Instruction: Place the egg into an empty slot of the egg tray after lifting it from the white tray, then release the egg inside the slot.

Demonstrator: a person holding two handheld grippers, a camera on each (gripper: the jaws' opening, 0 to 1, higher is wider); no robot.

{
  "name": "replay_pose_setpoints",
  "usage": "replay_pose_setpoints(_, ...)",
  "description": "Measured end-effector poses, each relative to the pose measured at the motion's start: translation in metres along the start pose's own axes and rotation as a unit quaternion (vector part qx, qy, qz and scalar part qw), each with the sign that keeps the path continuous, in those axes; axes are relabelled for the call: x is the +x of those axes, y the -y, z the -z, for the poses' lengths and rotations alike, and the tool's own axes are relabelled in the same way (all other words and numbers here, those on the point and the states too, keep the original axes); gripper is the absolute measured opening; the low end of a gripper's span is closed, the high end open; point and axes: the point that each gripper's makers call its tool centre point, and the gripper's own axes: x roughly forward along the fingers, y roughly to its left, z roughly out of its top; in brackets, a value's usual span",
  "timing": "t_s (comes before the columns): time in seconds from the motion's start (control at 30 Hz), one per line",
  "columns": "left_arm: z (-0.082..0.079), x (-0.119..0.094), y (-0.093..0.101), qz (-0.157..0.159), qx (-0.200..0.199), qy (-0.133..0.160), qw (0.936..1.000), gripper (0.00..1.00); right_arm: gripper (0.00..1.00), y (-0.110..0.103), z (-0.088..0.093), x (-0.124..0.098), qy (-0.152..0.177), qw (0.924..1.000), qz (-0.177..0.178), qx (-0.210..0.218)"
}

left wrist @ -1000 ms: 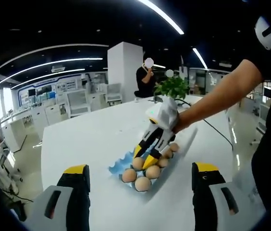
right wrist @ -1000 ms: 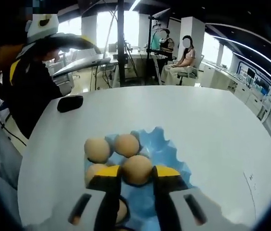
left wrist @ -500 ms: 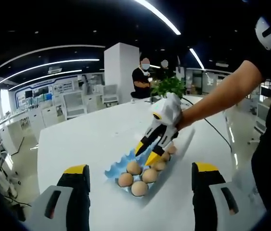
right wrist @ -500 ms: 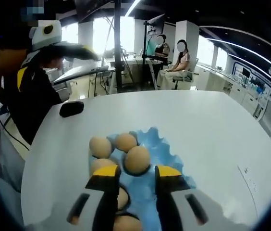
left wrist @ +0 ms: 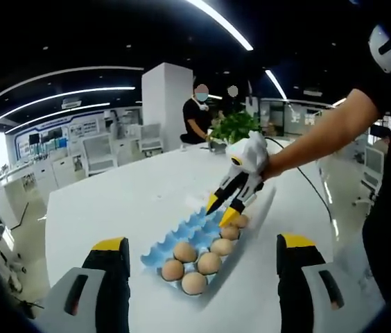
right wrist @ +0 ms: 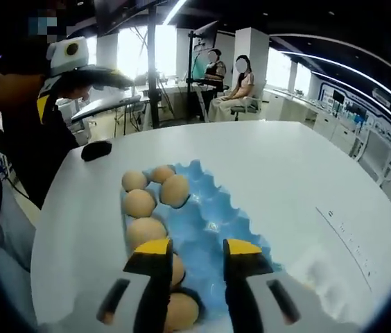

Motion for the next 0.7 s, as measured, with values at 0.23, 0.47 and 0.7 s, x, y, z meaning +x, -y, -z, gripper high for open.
replay_pose_setpoints(0.23, 0.000, 0.006, 0.007, 0.006, 0.002, -0.001, 1.0000, 0.90, 0.30, 0.011, 0.016, -0.019, 0.002, 0.9997, 0.020, 0.013)
replay_pose_setpoints(0.47, 0.001, 0.010, 0.010, 0.011, 0.004, -0.001, 0.9999, 0.90, 0.30, 0.026, 0.035, -0.039, 0.003, 0.9986, 0.041, 0.033)
replay_pose_setpoints(0.7, 0.001, 0.012, 0.009, 0.012, 0.004, 0.001, 0.9999, 0.90, 0.31, 0.043, 0.055, -0.064, 0.001, 0.9962, 0.067, 0.055)
